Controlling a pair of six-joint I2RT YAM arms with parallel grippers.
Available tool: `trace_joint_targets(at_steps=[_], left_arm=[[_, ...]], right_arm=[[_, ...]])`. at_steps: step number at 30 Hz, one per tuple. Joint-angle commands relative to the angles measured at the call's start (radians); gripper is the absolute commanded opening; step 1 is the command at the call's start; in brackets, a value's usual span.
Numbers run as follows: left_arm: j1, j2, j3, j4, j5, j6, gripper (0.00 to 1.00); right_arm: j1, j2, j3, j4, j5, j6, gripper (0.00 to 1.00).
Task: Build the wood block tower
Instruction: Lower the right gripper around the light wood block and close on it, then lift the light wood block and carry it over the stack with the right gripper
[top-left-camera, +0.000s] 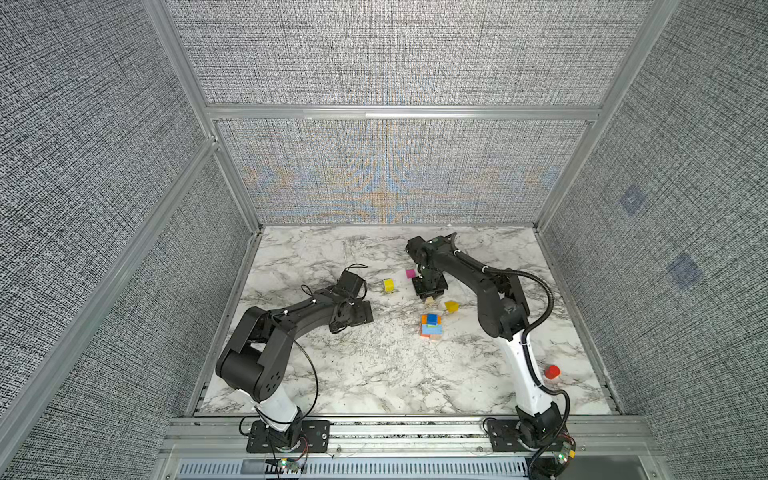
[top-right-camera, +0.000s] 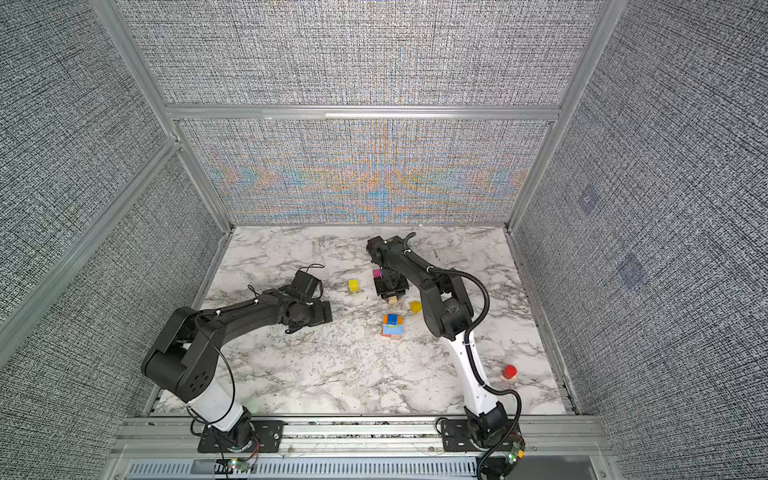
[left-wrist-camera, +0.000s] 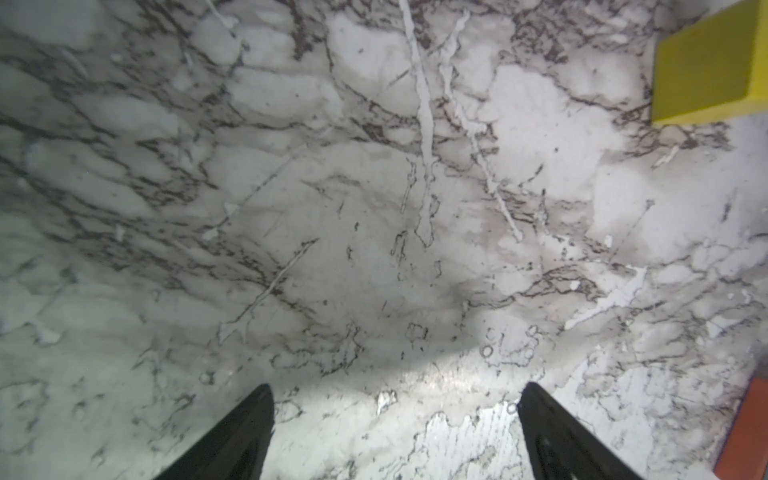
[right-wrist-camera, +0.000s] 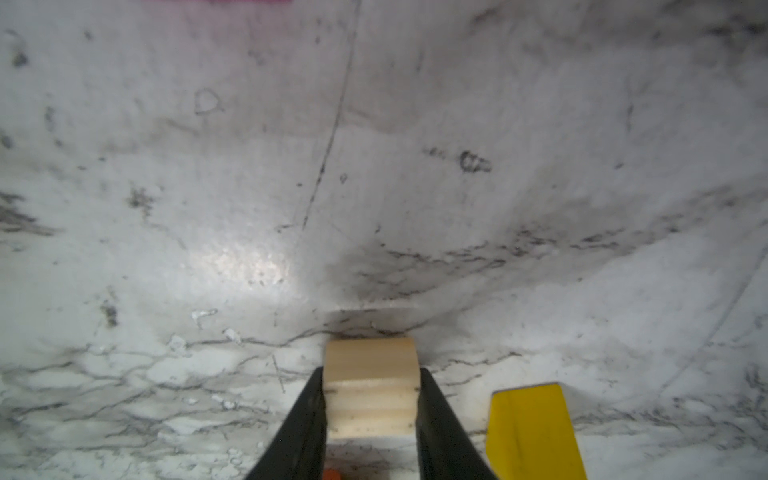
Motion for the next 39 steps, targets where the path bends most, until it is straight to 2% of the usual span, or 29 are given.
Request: trace_joint_targets(at_steps=[1, 13, 22, 27, 39], left_arm=[[0.002, -0.006, -0.006, -0.015, 0.014, 0.011, 0.93], [0.004, -0.043, -0.019, -0.011, 0.020, 0.011, 0.93], [0.004, -0.086, -0.028, -0.015, 0.022, 0.020, 0.93], [0.002, -0.115, -0.029, -0.019, 0.028, 0.029, 0.93], [-0.005, -0.207, -0.072, -0.008, 0.060, 0.025, 0.93]], right_arm=[[0.001, -0.014, 0.012, -0.028, 0.007, 0.002, 0.28], [0.016, -0.055, 0.071, -0.092, 0.038, 0.004, 0.24], [0.036, -0.160, 0.065, -0.129, 0.059, 0.013, 0.24], [0.051, -0.236, 0.028, -0.145, 0.065, 0.023, 0.24], [0.090, -0.416, -0.173, -0.095, 0.057, 0.053, 0.24]])
